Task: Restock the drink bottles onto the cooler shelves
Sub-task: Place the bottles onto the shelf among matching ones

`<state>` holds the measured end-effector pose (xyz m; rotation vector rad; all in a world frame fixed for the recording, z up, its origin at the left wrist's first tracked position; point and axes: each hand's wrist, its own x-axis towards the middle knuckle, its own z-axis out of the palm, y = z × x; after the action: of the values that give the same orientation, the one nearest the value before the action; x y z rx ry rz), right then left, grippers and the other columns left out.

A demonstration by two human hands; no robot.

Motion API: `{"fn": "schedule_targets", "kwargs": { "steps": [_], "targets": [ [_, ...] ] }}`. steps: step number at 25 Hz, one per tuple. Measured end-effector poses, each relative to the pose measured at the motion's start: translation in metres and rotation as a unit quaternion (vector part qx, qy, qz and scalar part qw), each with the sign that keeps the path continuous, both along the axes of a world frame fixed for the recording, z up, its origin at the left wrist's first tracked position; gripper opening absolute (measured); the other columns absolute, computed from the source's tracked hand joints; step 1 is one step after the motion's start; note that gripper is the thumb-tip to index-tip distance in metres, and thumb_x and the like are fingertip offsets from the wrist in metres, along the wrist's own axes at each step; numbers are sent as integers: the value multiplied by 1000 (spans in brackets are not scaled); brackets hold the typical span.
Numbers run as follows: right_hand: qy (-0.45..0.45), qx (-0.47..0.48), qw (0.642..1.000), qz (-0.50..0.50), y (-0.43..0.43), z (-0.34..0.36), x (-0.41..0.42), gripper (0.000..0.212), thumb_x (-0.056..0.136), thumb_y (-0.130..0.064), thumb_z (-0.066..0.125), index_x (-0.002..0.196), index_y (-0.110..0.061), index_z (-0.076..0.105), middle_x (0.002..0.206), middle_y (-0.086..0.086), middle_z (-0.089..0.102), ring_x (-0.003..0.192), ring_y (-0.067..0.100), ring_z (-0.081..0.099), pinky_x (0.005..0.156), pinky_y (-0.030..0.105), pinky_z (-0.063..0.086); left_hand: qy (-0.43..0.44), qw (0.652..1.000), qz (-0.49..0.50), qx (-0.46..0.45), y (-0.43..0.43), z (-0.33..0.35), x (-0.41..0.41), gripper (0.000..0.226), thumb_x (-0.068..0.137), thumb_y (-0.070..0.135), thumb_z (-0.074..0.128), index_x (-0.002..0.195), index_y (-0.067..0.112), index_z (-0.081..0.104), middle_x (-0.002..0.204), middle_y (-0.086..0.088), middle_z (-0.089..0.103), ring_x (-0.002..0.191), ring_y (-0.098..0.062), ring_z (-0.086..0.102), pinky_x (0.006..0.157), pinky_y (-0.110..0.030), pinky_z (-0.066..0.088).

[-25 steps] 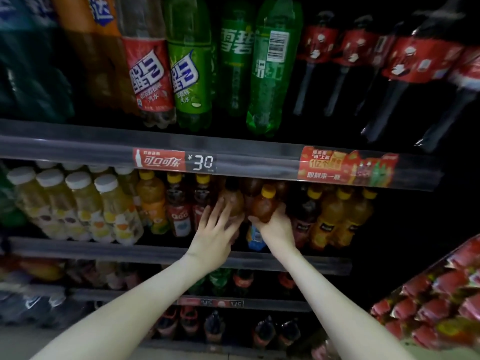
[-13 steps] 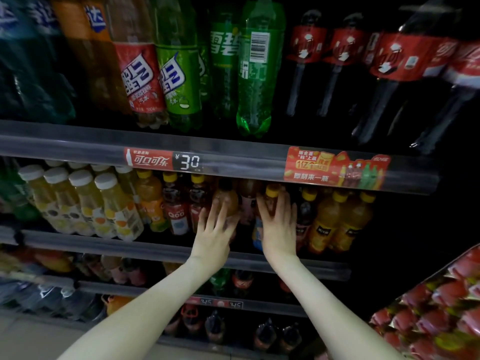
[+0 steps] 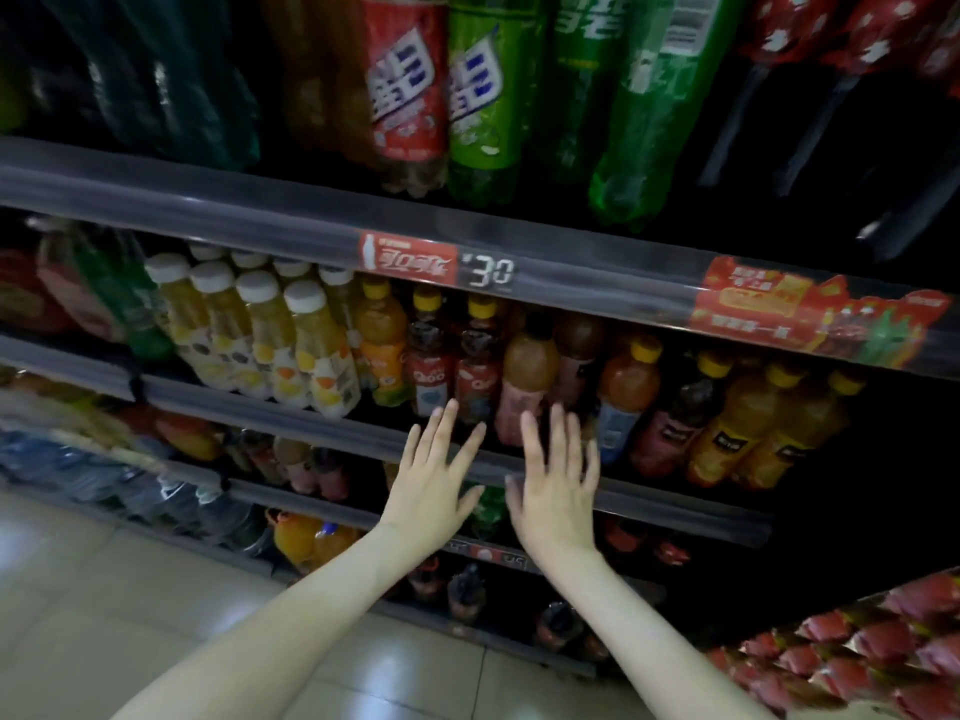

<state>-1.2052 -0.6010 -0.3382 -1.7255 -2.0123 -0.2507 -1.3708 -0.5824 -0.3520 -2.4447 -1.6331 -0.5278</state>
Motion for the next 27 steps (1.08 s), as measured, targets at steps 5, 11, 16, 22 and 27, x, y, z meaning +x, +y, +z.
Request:
{"fn": "schedule_targets", "kwargs": {
  "steps": [5,11,16,22,27],
  "targets": [
    [-22,-73,994,75,-11,-2,-117,102,69,-28,81,151,-17,21,151,19,32,137,31,27,107,51,30,-23,998,50,-37,-31,-2,-116,83,78,51,69,145,22,32,152,-20,26,138,-34,31,107,-50,28],
    [28,-110,979,167,-9,29,-330,75,75,-26,78,140,-11,44,141,17,48,123,32,53,96,45,46,-95,983,147,-52,-70,14,-313,55,86,45,52,136,22,47,131,-18,55,117,-33,56,96,-48,44],
    [100,-146,960,219,-6,48,-475,54,100,-34,42,148,-13,27,153,4,29,140,20,27,111,31,27,-153,964,203,-79,-82,40,-454,58,89,50,30,137,22,48,124,-4,57,106,-24,59,87,-36,50],
    [181,-126,945,242,39,48,-586,55,100,-25,45,149,-15,24,152,1,31,140,15,25,112,28,28,-194,956,212,-59,-47,43,-559,49,95,32,45,143,24,38,137,-1,45,118,-18,49,96,-28,42],
    [227,-81,942,234,125,52,-665,59,98,-22,49,150,-19,22,152,3,30,140,14,25,110,19,20,-138,979,146,-42,37,42,-645,54,94,29,47,145,26,33,144,-6,40,128,-23,43,105,-30,36]
  ]
}}
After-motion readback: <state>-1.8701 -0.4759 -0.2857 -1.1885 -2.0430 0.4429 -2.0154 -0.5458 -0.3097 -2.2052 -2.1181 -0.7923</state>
